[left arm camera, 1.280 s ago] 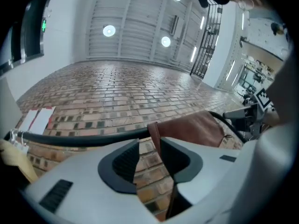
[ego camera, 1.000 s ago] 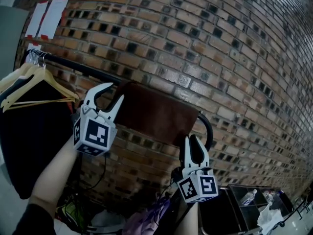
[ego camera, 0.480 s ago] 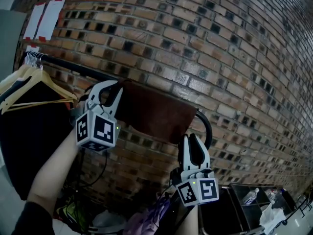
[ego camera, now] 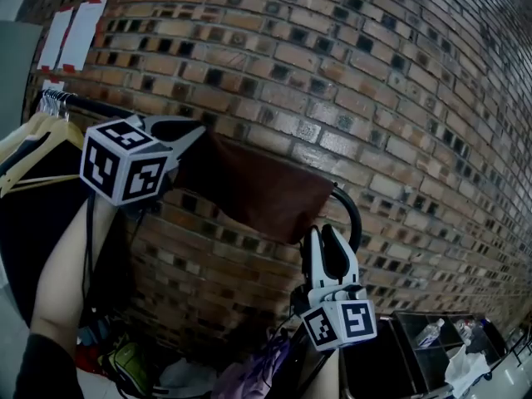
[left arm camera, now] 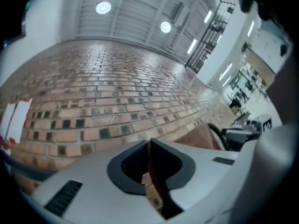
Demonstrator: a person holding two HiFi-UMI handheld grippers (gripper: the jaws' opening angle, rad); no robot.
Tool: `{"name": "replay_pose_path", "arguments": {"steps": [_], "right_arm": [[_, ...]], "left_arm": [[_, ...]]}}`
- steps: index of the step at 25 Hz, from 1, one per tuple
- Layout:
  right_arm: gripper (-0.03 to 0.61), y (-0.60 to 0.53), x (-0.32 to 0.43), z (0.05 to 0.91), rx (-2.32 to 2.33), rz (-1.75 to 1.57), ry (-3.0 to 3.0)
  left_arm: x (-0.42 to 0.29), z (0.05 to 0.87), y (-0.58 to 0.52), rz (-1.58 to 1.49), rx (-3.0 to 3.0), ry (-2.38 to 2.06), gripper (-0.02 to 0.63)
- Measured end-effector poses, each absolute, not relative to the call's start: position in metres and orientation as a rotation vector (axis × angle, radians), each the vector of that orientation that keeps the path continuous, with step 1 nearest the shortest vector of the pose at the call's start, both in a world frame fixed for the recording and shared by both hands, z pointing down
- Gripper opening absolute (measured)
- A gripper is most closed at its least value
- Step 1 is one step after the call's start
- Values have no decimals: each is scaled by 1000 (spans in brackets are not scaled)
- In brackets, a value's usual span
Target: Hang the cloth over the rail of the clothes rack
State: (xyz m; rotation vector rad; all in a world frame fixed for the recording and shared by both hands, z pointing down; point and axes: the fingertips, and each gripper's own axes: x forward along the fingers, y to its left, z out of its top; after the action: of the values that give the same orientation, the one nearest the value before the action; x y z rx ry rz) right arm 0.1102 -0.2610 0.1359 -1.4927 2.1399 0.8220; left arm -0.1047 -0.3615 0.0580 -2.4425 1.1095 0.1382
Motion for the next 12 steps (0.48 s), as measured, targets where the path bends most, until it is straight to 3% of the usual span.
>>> {"name": "replay_pose_path", "arguments": {"steps": [5,12], "right_arm": [[187,-281,105,136,-1367,645,2271],[192,-305,102,121,-1274,525,2314]], "left_arm": [[-105,29,-368,487,-2900,833,38],[-125,-1,-383,968,-3160,600,38]]}}
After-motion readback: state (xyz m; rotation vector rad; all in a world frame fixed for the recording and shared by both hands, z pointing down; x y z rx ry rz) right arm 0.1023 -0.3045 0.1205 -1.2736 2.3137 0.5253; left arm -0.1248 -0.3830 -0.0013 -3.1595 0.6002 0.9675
